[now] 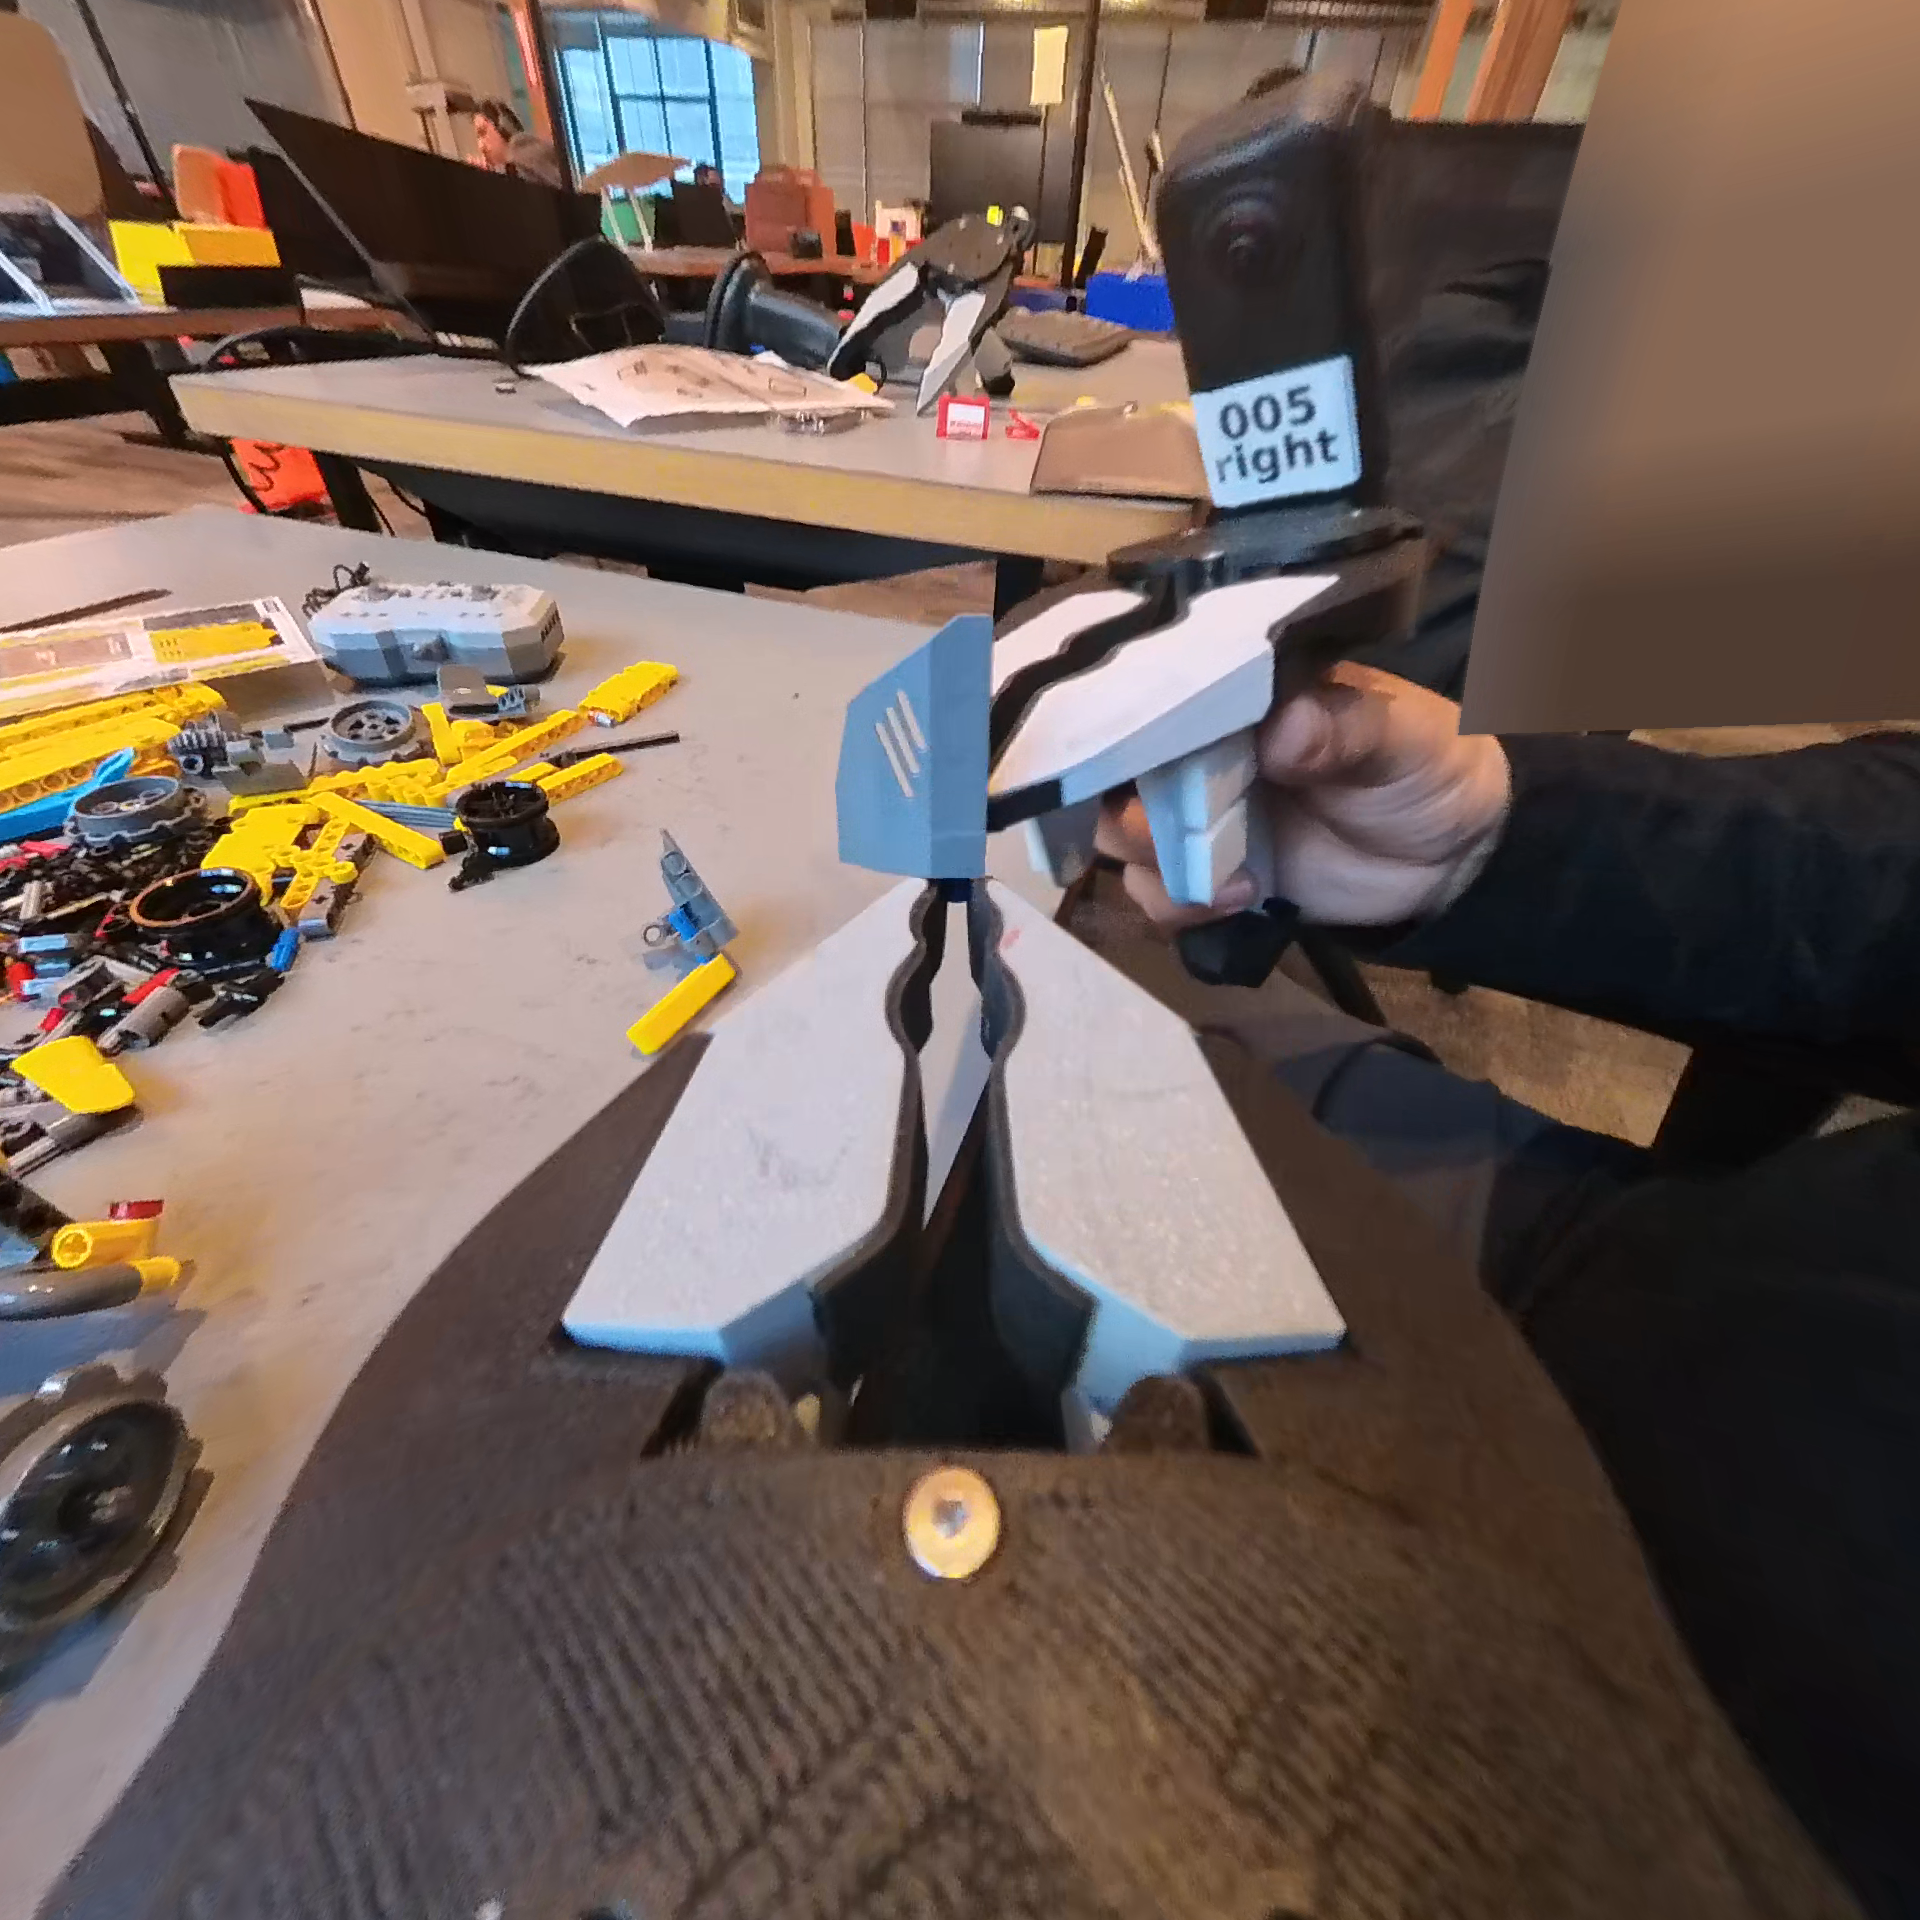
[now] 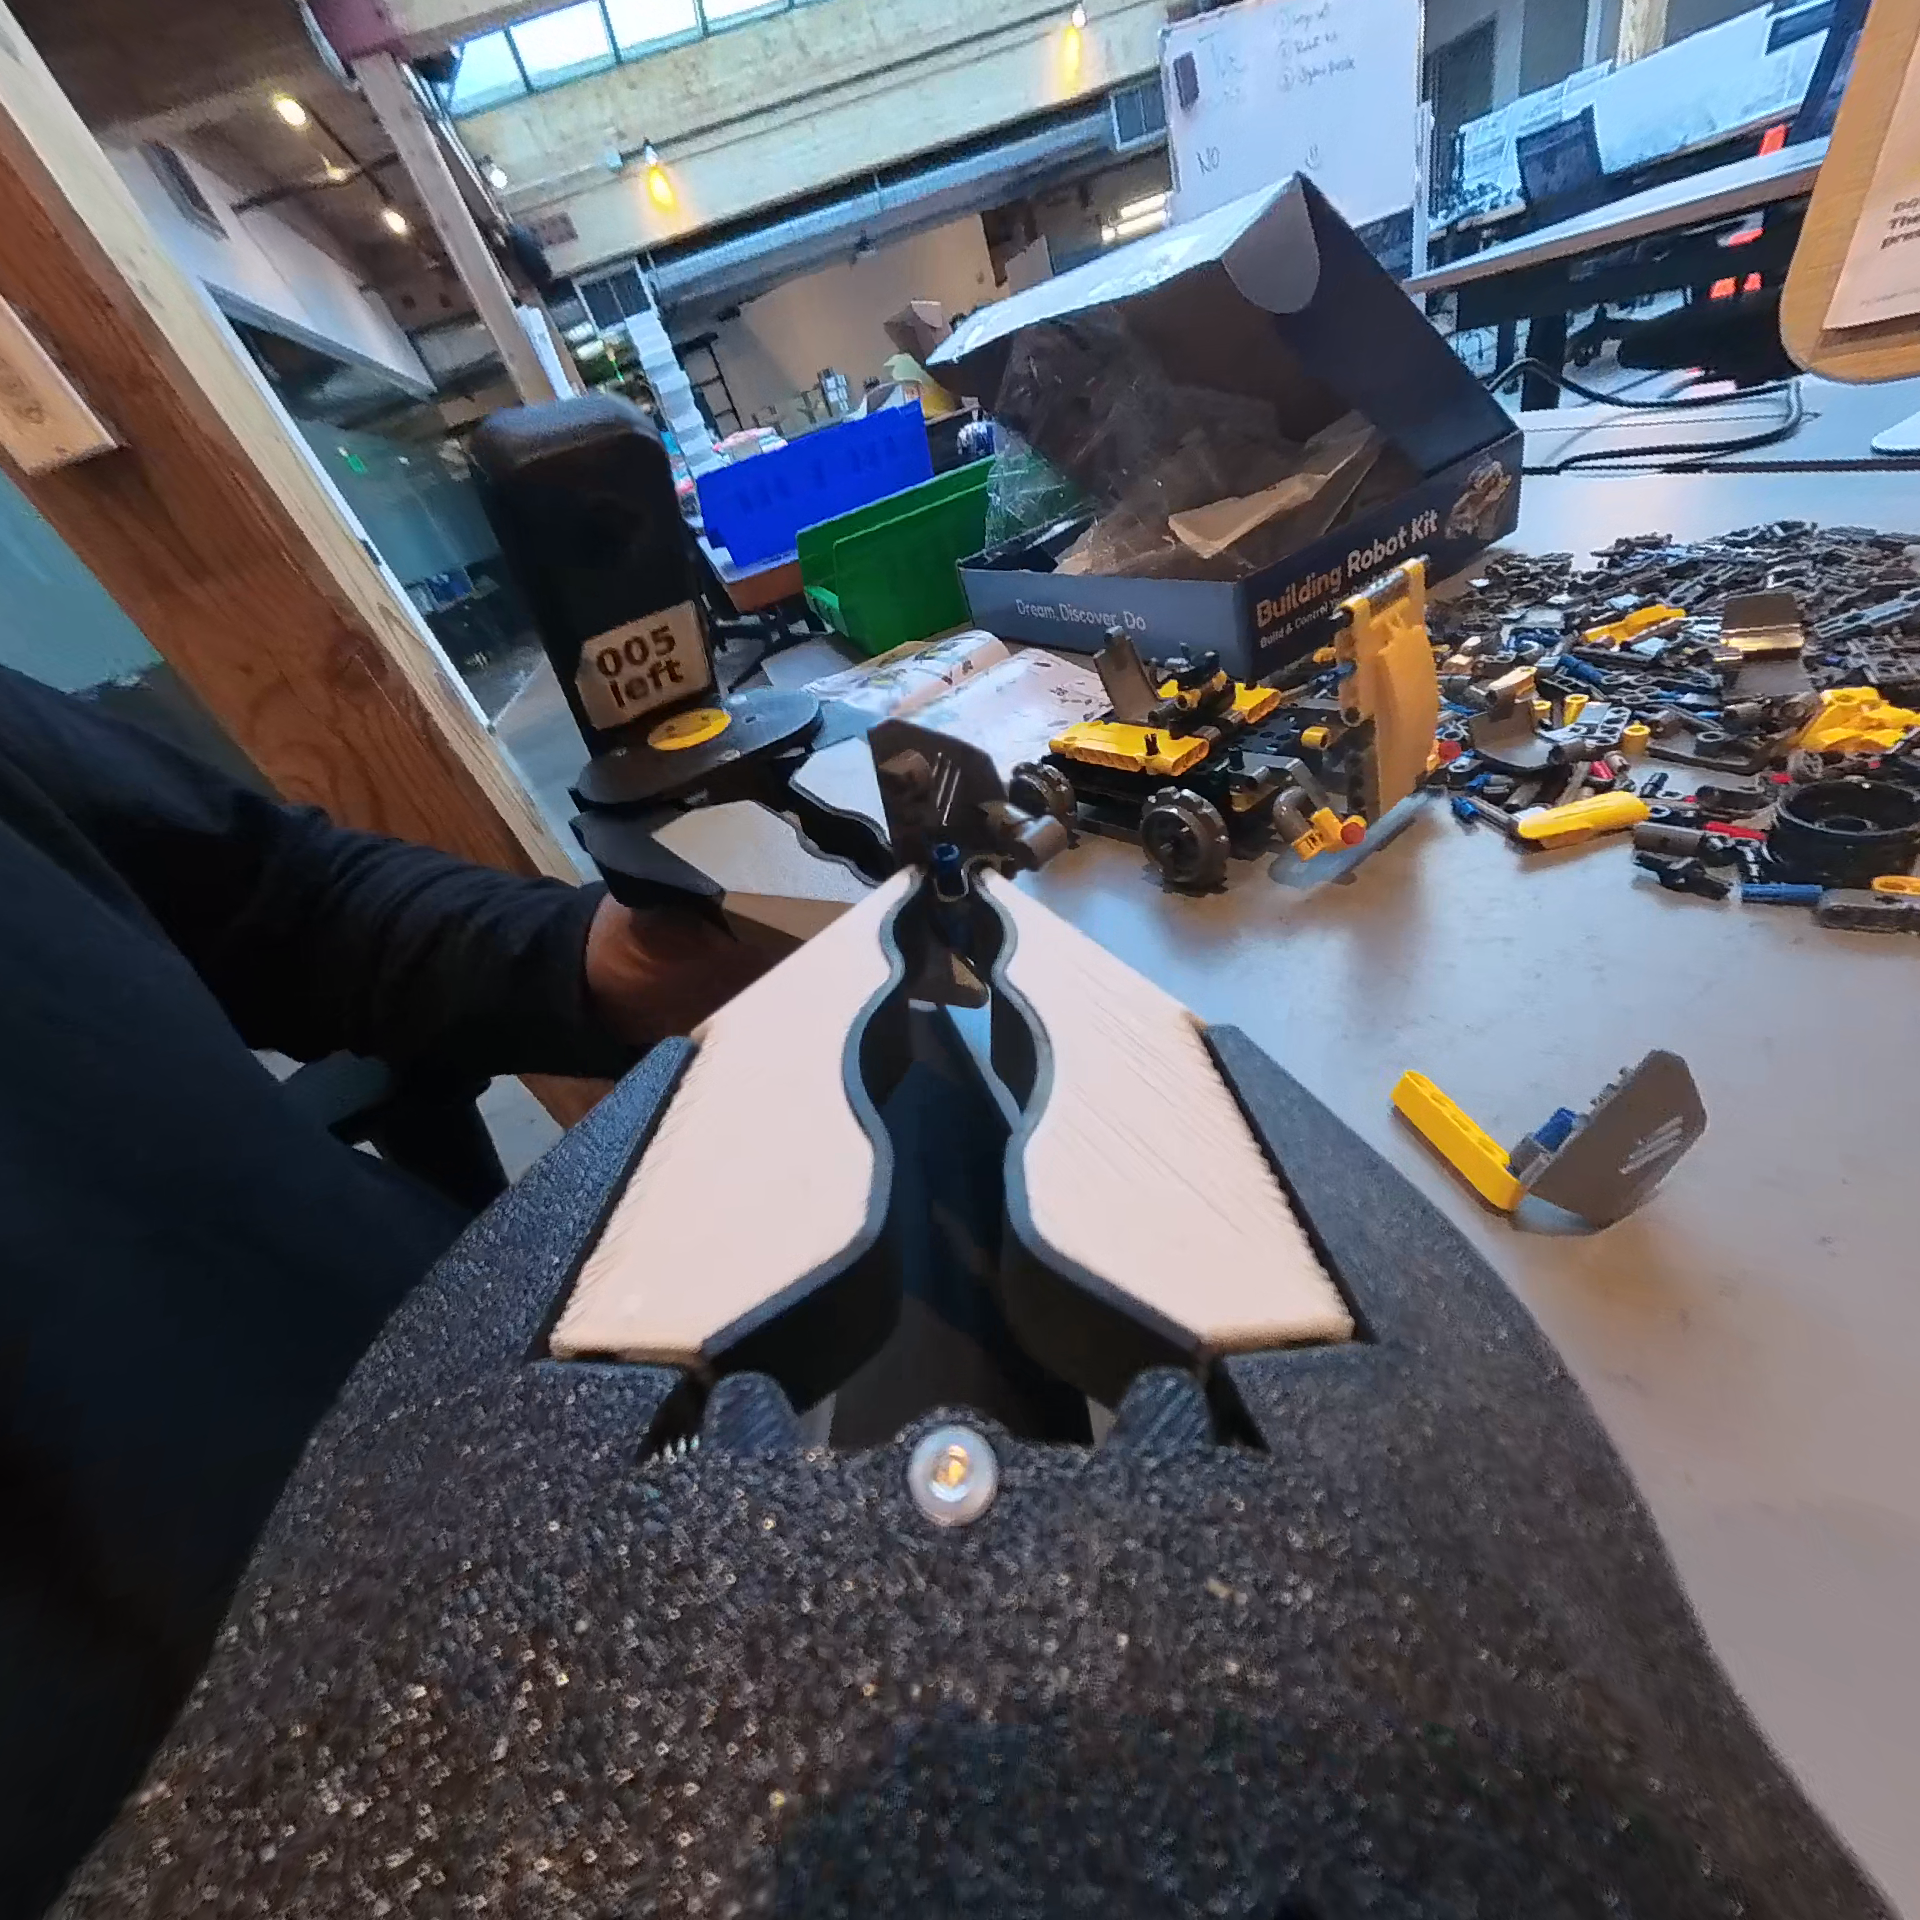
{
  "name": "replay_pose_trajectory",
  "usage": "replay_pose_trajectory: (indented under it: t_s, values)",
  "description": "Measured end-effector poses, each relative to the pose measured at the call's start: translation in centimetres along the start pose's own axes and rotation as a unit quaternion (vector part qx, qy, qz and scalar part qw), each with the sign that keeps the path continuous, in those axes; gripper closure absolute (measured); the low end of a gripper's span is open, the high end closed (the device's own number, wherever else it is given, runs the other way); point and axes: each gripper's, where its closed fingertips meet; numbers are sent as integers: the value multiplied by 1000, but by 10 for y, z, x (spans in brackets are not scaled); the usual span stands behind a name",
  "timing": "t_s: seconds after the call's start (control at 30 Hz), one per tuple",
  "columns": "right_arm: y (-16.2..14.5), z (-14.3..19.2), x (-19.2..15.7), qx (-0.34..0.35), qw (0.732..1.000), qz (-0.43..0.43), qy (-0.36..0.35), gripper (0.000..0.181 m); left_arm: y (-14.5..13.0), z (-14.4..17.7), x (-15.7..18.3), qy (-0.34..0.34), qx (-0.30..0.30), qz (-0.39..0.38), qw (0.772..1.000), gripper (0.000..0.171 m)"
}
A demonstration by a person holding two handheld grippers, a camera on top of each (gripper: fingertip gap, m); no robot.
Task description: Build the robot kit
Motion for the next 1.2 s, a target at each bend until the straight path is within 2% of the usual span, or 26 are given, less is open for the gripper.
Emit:
replay_pose_trajectory:
  t_s: [0.17,0.27,0.33,0.47,0.53,0.57,0.8,0.93,1.07,1.2]
  values:
    - [-6,9,7,-21,999,28,-9,175,-7,-3,-4,-2,-44,4,999,171]
    - [-3,31,30,-3,999,16,-35,175,-22,-8,-34,43,-126,2,991,165]
    - [1,46,44,18,999,4,-37,175,-34,-17,-50,64,-197,22,978,143]
    - [0,66,63,21,999,7,-47,175,-38,-35,-89,123,-241,-28,962,143]
    - [1,72,64,30,998,7,-46,175,-45,-39,-105,141,-276,-41,950,138]
    - [2,73,63,35,999,6,-40,175,-48,-41,-109,141,-290,-42,946,141]
    - [-6,77,62,33,999,-3,-22,175,-54,-49,-101,76,-346,-52,934,162]
    - [-5,78,59,34,999,0,-16,175,-56,-52,-93,44,-358,-59,931,162]
    - [-9,75,58,23,1000,5,-18,175,-62,-57,-72,21,-351,-104,930,162]
    - [-16,68,58,-2,1000,14,-22,175,-64,-58,-64,20,-346,-82,934,161]
Point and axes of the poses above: each gripper's, where its closed fingertips meet, z back along the fingers, y out of its top, x = y × z across the jaws, and after that the axes turned 15 degrees about z, right-handed
